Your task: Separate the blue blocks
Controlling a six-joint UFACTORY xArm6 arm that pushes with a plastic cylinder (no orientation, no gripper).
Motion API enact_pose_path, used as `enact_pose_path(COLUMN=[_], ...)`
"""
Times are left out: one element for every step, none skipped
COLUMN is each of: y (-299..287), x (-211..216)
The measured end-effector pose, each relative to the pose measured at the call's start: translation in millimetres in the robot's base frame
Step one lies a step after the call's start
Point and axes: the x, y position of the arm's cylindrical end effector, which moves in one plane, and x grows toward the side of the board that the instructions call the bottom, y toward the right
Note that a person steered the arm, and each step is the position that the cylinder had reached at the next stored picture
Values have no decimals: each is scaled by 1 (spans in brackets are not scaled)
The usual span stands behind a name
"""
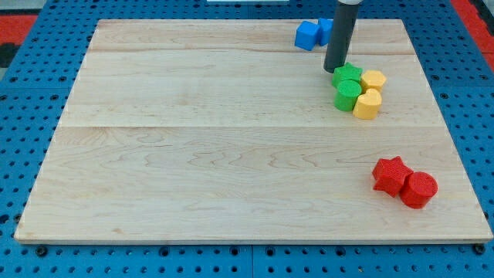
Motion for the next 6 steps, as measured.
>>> enact_pose_path(y=[19, 73, 65, -24, -99, -125], x=[-34, -60, -114, -123, -94, -77])
